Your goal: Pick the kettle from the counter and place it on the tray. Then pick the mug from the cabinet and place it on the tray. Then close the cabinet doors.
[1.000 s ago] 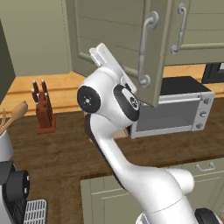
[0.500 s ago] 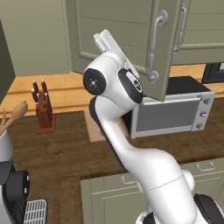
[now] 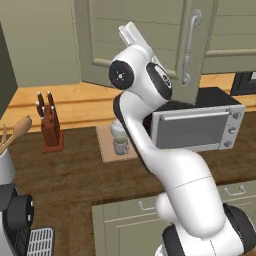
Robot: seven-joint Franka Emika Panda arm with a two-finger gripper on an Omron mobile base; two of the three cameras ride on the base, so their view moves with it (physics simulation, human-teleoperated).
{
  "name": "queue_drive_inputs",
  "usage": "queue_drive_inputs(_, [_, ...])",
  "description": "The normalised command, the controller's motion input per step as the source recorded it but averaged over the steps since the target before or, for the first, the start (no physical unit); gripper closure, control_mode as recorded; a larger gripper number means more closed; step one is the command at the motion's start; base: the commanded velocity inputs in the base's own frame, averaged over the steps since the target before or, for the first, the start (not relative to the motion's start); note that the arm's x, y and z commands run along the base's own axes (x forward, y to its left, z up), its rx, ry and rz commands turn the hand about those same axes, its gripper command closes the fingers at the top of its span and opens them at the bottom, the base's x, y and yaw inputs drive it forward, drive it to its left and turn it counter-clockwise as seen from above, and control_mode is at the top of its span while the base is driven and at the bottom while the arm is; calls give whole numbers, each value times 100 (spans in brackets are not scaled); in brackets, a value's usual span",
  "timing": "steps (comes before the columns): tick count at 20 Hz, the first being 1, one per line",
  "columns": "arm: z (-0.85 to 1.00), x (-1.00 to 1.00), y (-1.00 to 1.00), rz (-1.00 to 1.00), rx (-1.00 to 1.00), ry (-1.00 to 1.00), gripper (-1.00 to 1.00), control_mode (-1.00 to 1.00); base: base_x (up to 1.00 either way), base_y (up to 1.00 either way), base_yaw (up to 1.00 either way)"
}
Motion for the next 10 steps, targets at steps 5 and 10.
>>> queue_drive_inputs(5, [1,71,-32,5,0,0,100,-100,0,0,0])
queue_drive_inputs(10, [0,82,-32,12,0,0,100,-100,0,0,0])
